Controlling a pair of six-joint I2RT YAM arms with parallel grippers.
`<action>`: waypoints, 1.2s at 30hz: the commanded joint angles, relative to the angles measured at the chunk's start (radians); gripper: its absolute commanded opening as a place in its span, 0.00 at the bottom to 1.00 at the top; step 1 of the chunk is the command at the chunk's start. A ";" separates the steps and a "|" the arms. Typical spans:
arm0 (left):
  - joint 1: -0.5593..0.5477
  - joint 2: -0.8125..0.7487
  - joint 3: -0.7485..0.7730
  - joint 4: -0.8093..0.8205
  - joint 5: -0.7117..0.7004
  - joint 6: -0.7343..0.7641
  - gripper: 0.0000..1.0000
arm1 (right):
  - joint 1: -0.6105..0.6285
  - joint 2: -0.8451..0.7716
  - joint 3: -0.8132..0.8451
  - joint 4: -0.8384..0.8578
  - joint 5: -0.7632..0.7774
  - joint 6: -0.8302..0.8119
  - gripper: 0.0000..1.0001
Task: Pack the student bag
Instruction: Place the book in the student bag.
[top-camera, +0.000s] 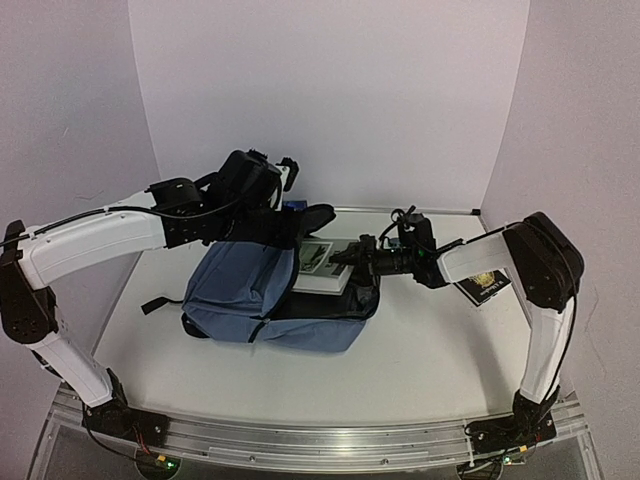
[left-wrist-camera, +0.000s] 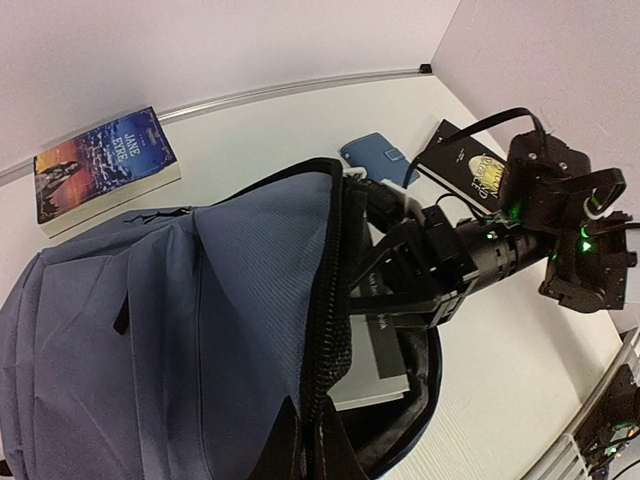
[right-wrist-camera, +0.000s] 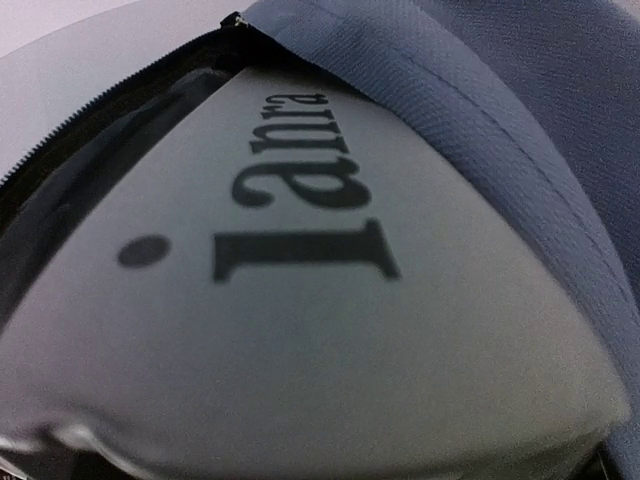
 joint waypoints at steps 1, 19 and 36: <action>-0.003 -0.038 0.053 0.110 0.020 0.034 0.00 | 0.066 0.078 0.115 0.162 -0.014 0.059 0.00; -0.002 -0.070 -0.042 0.122 0.046 -0.026 0.00 | 0.215 0.336 0.312 0.284 0.130 0.138 0.18; 0.030 -0.122 -0.112 0.111 0.031 -0.069 0.00 | 0.199 0.052 0.240 -0.416 0.326 -0.233 0.92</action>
